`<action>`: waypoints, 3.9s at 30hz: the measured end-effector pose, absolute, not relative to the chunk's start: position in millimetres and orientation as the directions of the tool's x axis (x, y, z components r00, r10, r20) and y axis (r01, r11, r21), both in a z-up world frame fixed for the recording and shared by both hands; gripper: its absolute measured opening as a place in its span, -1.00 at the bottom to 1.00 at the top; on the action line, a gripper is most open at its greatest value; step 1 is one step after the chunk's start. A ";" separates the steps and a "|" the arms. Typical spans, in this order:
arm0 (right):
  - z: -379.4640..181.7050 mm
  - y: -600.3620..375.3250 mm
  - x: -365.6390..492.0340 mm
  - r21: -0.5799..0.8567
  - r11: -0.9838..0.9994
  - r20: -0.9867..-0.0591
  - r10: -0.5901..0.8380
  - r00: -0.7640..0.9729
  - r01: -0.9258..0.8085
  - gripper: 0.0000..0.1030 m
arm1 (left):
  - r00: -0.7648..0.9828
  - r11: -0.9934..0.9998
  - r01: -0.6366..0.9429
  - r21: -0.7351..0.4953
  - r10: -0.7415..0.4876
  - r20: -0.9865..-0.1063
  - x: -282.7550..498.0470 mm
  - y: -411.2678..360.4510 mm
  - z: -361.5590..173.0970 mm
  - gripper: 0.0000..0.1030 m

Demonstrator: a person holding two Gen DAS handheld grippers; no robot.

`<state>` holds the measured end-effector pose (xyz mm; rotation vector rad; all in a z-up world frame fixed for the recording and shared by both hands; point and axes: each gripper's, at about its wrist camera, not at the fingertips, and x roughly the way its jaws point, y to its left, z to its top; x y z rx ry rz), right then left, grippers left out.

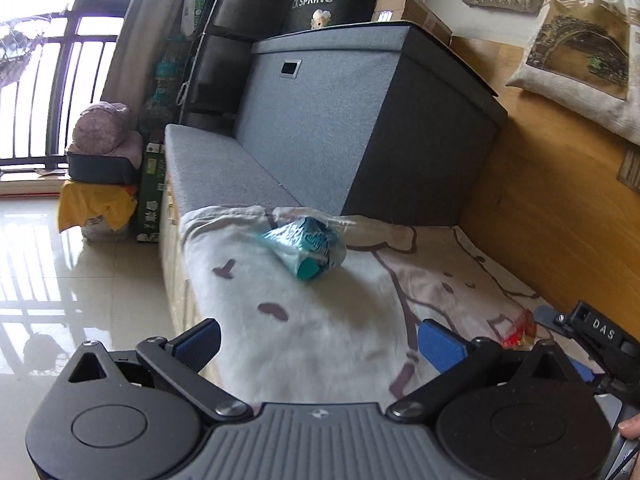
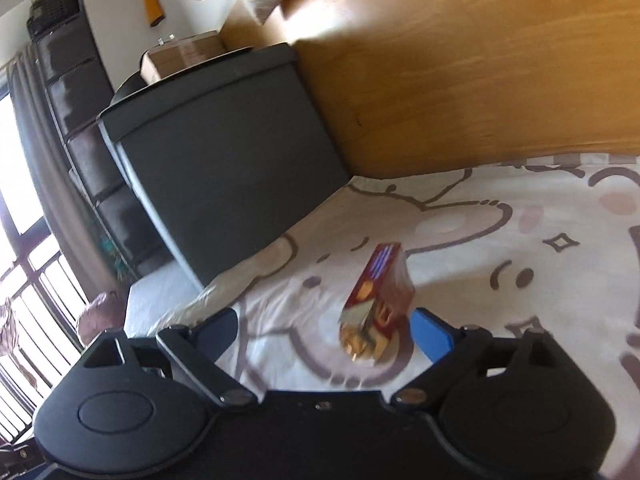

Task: Collect trash
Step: 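Grasp the teal wrapper bag with left tool while right tool grasps the red pack, then lift the teal bag with left tool while right tool lifts the red pack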

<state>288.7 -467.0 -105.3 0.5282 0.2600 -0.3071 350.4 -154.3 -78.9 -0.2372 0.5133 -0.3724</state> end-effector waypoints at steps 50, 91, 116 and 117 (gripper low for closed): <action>-131.6 -506.3 314.6 0.282 0.816 -0.453 -0.350 0.820 0.504 0.67 | 0.809 1.000 -0.010 -0.008 0.004 -0.587 524.4 -261.1 -109.4 0.93; -117.6 -474.7 331.4 0.226 0.880 -0.437 -0.291 0.851 0.417 -0.03 | 0.853 0.961 0.272 0.047 -0.219 -0.474 431.6 -234.4 -76.5 0.12; -95.8 -406.7 233.7 0.150 0.937 -0.452 -0.218 0.865 0.315 -0.03 | 0.801 0.937 0.348 -0.032 -0.315 -0.509 310.0 -171.5 -57.3 0.12; -94.2 -402.5 229.4 0.143 0.941 -0.454 -0.212 0.865 0.306 -0.03 | 0.799 0.938 0.345 -0.039 -0.316 -0.511 305.3 -168.2 -56.7 0.12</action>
